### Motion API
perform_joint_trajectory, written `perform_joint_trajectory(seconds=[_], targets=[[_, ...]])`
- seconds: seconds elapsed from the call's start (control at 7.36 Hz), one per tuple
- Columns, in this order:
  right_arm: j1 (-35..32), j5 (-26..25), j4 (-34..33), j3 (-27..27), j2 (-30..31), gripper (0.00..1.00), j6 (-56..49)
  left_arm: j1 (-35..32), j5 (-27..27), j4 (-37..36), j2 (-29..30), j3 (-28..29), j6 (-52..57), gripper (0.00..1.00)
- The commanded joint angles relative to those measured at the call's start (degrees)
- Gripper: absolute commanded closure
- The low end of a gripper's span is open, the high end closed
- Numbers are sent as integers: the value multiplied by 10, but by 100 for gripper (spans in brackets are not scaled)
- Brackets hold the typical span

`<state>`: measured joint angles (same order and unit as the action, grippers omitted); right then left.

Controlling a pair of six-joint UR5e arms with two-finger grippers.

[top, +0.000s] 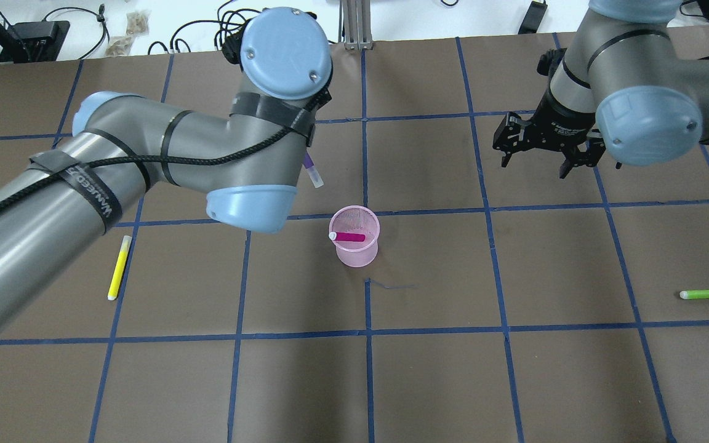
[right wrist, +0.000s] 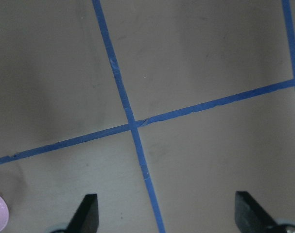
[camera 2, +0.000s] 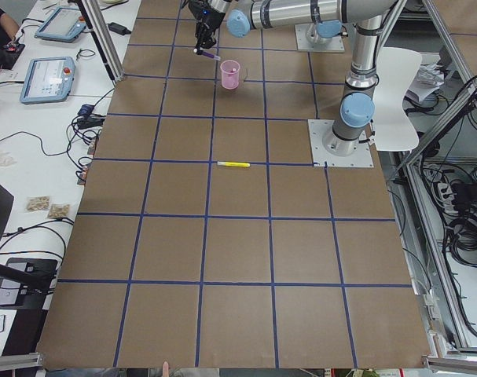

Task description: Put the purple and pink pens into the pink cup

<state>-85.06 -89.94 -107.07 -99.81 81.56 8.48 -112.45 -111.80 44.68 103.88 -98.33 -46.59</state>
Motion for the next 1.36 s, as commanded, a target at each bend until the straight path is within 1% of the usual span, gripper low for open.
perform_joint_trajectory(seconds=[0.0, 0.14, 0.27, 0.54, 0.68, 0.82, 1.09, 1.22], targets=[[-1, -57, 40, 38, 3, 0, -46, -57, -33, -42, 24, -19, -75, 100], [-7, -38, 108, 55, 20, 0, -49, -81, -80, -43, 37, -22, -80, 100], [-12, -4, 133, 74, 42, 0, -45, -95, -92, -44, 45, -28, -81, 100], [-12, -2, 148, 138, 47, 0, -83, -98, -92, -53, 51, -43, -81, 100], [-13, -2, 150, 140, 49, 0, -164, -104, -92, -59, 52, -60, -93, 100], [-12, -2, 144, 139, 60, 0, -195, -109, -96, -60, 52, -68, -97, 100], [-12, -4, 150, 137, 70, 0, -189, -109, -96, -60, 56, -68, -102, 100], [-13, -10, 152, 130, 69, 0, -182, -109, -95, -60, 62, -67, -99, 66]])
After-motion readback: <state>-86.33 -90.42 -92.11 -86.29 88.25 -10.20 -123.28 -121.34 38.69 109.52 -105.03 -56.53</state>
